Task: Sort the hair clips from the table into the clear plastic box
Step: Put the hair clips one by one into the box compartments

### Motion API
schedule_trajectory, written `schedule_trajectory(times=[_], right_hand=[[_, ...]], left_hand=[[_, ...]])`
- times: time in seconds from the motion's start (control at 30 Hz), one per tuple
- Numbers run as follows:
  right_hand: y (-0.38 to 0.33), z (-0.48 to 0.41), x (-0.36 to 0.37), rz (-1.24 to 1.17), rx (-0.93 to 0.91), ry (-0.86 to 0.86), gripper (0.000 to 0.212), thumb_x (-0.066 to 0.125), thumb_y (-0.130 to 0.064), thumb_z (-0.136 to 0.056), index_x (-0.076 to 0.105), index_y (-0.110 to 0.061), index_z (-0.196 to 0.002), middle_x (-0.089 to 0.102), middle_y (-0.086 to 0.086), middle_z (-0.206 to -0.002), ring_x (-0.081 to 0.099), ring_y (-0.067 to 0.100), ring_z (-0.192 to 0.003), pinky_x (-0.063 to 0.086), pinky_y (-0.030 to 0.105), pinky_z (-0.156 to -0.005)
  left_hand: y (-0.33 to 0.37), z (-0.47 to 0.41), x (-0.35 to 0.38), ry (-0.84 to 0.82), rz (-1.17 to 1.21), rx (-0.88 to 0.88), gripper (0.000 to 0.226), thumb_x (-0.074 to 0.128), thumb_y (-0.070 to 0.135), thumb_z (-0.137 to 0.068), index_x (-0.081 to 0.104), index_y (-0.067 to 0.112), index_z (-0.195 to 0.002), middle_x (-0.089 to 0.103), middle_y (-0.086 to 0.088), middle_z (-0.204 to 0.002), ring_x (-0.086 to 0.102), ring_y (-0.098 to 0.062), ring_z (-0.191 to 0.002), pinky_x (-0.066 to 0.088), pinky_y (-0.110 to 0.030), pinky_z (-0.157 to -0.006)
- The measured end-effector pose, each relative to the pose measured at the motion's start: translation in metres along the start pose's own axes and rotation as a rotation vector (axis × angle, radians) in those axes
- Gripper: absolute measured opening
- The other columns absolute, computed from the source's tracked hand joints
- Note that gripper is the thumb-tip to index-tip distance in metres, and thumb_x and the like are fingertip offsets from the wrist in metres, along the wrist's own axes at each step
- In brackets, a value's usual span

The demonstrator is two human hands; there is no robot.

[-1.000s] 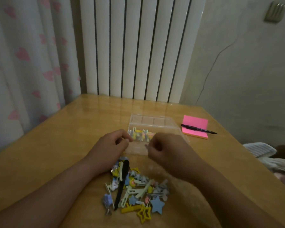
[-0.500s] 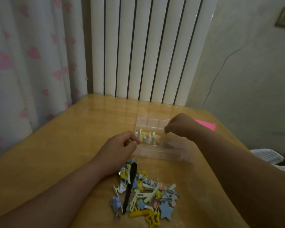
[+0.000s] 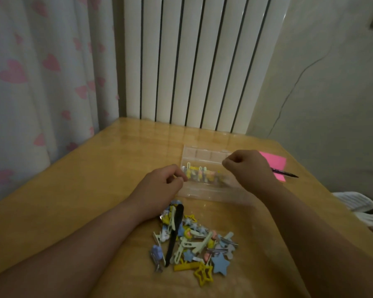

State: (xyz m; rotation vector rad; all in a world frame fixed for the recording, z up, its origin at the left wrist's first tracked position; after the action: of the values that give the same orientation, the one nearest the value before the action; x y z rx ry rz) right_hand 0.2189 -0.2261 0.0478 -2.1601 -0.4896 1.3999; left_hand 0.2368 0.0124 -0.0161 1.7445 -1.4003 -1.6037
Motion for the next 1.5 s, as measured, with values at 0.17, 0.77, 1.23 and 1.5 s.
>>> schedule_trajectory(times=[0.17, 0.77, 1.23, 1.5], right_hand=[[-0.037, 0.061, 0.011, -0.052, -0.197, -0.253, 0.006, 0.070, -0.031, -0.098, 0.076, -0.030, -0.097, 0.073, -0.012, -0.087, 0.068, 0.002, -0.080, 0.058, 0.021, -0.073], [-0.059, 0.082, 0.073, 0.403, -0.055, -0.540, 0.042, 0.076, -0.050, -0.086, 0.060, -0.018, -0.063, 0.061, 0.002, -0.066, 0.064, 0.021, -0.064, 0.052, 0.033, -0.058], [-0.061, 0.084, 0.047, 0.117, -0.182, -0.358, 0.011, 0.068, -0.031, -0.097, 0.071, -0.024, -0.089, 0.072, -0.003, -0.079, 0.069, 0.010, -0.069, 0.060, 0.033, -0.067], [-0.023, 0.048, -0.013, -0.290, -0.033, -0.063, 0.005, 0.074, -0.017, -0.096, 0.072, -0.016, -0.092, 0.077, 0.002, -0.080, 0.075, 0.012, -0.070, 0.066, 0.036, -0.071]], left_hand=[[0.004, 0.002, -0.001, 0.014, -0.044, 0.004, 0.018, 0.056, 0.028, -0.107, 0.071, 0.034, -0.099, 0.062, 0.005, -0.098, 0.058, -0.008, -0.084, 0.043, -0.028, -0.070], [0.004, 0.000, 0.000, 0.018, -0.036, 0.032, 0.016, 0.058, 0.027, -0.105, 0.071, 0.033, -0.097, 0.065, 0.002, -0.102, 0.062, -0.012, -0.090, 0.051, -0.034, -0.079], [0.003, 0.001, 0.000, 0.010, -0.029, 0.037, 0.016, 0.058, 0.030, -0.105, 0.070, 0.036, -0.097, 0.063, 0.004, -0.097, 0.060, -0.009, -0.082, 0.049, -0.032, -0.072], [-0.001, 0.001, 0.002, -0.008, -0.025, 0.020, 0.017, 0.054, 0.032, -0.108, 0.069, 0.037, -0.101, 0.060, 0.006, -0.091, 0.055, -0.003, -0.070, 0.043, -0.025, -0.065]])
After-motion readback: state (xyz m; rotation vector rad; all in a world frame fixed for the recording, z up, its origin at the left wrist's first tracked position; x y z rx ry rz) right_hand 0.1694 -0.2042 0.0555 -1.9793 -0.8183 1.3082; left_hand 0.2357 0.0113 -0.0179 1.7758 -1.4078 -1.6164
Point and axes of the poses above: each hand's wrist, its own z-axis away from the middle knuckle, its own x-axis out of the palm, y = z × x, the point moved 8 cm from there along -z, towards the middle knuckle
